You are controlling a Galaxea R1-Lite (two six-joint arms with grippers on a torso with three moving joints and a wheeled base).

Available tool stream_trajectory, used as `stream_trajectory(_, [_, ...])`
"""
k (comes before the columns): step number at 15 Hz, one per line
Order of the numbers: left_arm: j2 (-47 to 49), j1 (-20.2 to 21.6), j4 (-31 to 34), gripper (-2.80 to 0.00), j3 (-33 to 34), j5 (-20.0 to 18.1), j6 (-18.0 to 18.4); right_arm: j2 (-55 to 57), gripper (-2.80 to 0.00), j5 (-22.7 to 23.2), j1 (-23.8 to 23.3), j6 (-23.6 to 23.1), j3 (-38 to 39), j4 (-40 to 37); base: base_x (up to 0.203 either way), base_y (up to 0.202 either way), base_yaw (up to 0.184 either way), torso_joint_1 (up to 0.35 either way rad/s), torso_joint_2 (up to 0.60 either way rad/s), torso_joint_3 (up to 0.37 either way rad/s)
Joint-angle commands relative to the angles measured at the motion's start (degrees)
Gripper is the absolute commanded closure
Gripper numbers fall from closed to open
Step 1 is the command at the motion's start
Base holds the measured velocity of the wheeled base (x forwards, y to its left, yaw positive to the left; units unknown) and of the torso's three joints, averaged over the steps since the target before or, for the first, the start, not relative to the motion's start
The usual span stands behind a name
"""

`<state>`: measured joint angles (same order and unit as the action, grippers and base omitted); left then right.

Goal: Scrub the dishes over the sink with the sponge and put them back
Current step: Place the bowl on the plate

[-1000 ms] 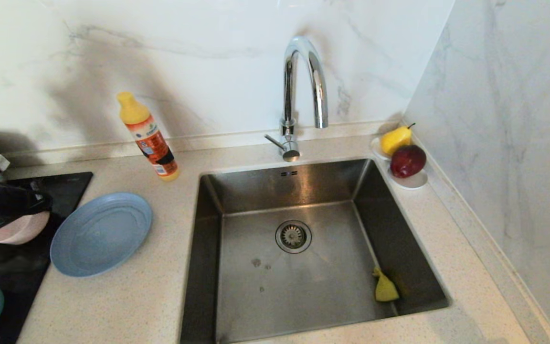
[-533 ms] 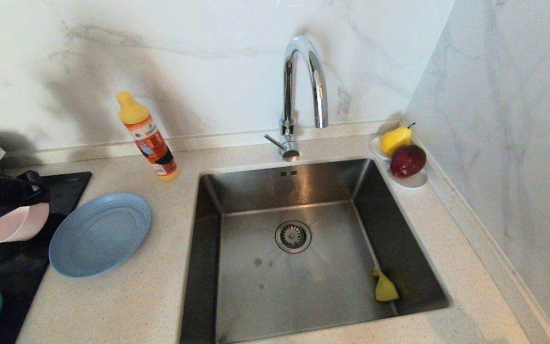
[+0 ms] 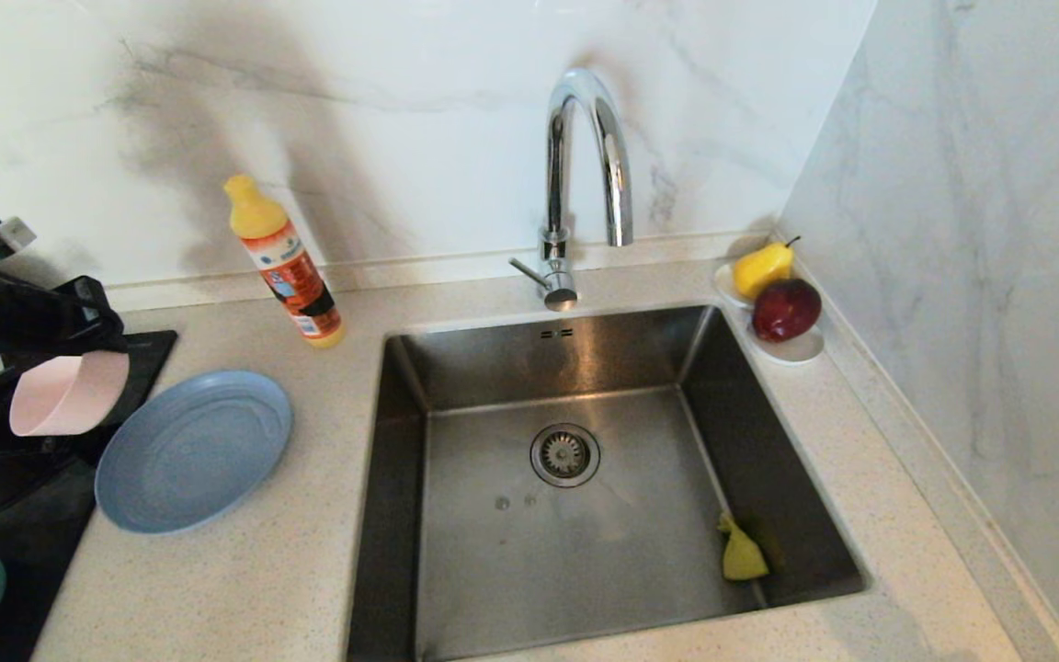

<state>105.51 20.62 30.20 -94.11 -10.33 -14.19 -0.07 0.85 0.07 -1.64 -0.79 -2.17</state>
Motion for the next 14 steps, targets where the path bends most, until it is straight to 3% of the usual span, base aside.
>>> stream_trajectory(1, [-3.19,-5.34,0.55,0.00,2.99,3.46,-0.69,-0.03,0.00,0.09,0.01,-0.03,0.00,-0.03,0.000,0.000,0.000,0.000,0.00,0.000])
stream_trajectory(2, [-3.28,-7.07,0.05,0.00,5.10,5.94,-0.86,-0.10,0.00,0.03,0.01,-0.03,0.00,-0.03,0.000,0.000,0.000,0.000,0.00,0.000])
stream_trajectory(4, [-3.18,-9.66,-2.37,0.00,9.07,7.41,-1.38,-0.01,0.00,0.03,0.01,-0.03,0.00,-0.03,0.000,0.000,0.000,0.000,0.00,0.000])
stream_trajectory(7, [-1.30,-13.19,-10.16,0.00,14.00,10.61,-2.80,-0.10,0.00,0.03,0.01,-0.03,0.00,-0.03,0.000,0.000,0.000,0.000,0.00,0.000])
stream_trajectory(14, [1.78,-13.68,-12.22,0.00,14.84,11.30,-3.48,-0.10,0.00,0.03,0.01,-0.03,0.00,-0.03,0.000,0.000,0.000,0.000,0.00,0.000])
